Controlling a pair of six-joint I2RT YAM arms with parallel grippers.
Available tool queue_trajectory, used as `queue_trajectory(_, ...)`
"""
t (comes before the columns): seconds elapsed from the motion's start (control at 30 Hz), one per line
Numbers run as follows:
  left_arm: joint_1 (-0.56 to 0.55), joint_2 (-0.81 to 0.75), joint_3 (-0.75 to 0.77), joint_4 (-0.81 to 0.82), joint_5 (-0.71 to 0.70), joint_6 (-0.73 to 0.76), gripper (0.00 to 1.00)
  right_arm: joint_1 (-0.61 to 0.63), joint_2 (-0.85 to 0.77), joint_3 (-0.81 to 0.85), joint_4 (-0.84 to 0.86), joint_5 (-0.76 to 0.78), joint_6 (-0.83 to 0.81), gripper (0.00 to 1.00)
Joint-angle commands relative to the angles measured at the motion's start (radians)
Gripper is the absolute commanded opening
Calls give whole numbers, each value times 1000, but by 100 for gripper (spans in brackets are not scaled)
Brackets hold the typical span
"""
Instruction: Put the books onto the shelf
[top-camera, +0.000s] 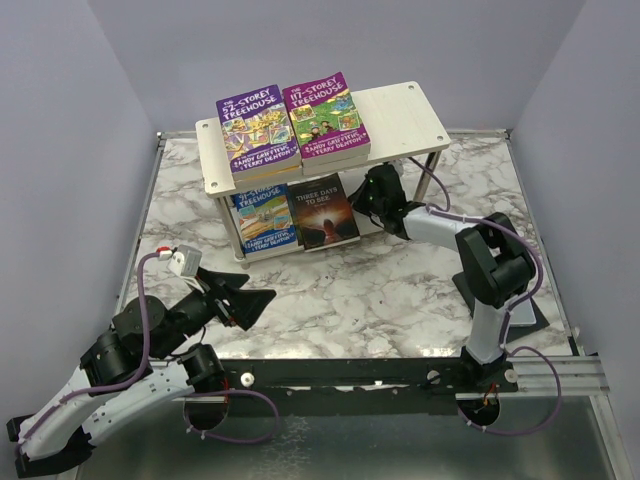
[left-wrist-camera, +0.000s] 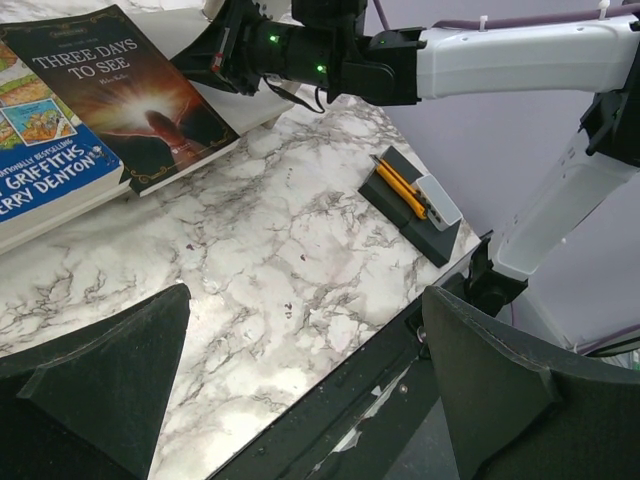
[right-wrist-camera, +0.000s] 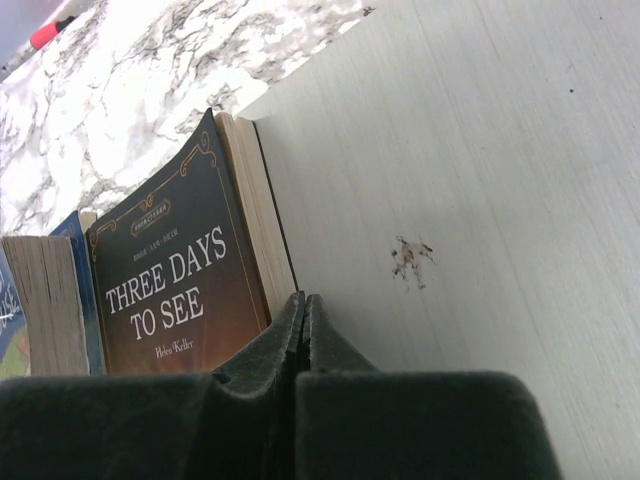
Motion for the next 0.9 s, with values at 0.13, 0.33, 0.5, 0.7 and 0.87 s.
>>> queue_trajectory(0.13, 1, -13, -12, 16, 17, 14, 99, 1, 80, 91, -10, -61, 52, 1)
queue_trajectory(0.33, 1, -17, -12, 14, 15, 14, 99, 1, 88, 124, -19, -48, 61, 1)
queue_trajectory(0.5, 1, -17, -12, 15, 12, 12, 99, 1, 59, 107, -28, -25, 58, 3)
queue_trajectory(0.7, 1, -14, -13, 15, 9, 12, 99, 1, -57, 16, -15, 22, 52, 21)
queue_trajectory(0.87, 1, -6, -11, 15, 1, 9, 99, 1, -197, -75, -57, 46, 32, 38)
